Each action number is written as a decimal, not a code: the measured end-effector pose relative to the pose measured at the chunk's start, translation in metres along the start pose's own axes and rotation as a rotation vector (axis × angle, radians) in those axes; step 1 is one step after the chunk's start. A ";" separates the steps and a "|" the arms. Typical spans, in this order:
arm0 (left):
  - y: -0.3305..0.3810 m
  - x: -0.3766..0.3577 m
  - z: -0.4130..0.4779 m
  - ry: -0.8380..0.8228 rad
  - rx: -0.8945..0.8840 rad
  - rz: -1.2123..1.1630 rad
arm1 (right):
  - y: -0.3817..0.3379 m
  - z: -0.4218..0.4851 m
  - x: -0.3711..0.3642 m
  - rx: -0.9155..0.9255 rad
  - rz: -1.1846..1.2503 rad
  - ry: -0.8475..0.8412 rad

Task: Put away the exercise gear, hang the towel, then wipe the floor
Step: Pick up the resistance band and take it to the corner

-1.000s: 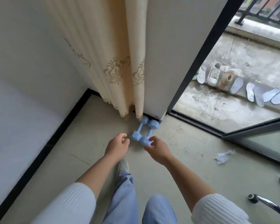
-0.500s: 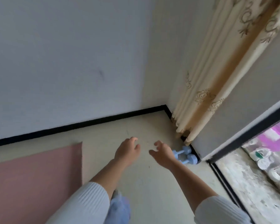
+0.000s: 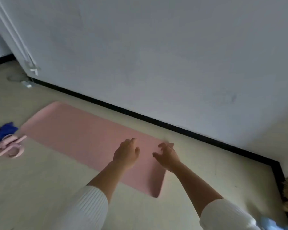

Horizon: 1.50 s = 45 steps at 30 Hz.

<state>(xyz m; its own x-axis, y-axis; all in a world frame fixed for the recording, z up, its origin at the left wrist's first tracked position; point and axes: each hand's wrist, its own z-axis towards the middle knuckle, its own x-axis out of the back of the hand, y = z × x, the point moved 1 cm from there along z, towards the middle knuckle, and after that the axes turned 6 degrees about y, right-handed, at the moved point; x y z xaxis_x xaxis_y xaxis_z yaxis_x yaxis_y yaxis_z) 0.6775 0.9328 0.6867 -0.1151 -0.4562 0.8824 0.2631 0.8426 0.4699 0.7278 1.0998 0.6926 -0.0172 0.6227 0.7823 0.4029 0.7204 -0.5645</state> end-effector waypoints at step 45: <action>-1.103 0.450 0.199 0.044 0.591 0.005 | -0.953 0.291 -0.752 0.358 -0.363 -0.500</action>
<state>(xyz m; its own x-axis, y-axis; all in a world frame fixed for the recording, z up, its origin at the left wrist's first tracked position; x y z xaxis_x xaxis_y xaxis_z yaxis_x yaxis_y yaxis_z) 0.1451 -0.1449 0.5706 -0.0716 -0.4529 0.8887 -0.3157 0.8554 0.4106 0.0911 0.0340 0.5657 -0.5453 0.3281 0.7714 -0.0315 0.9115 -0.4100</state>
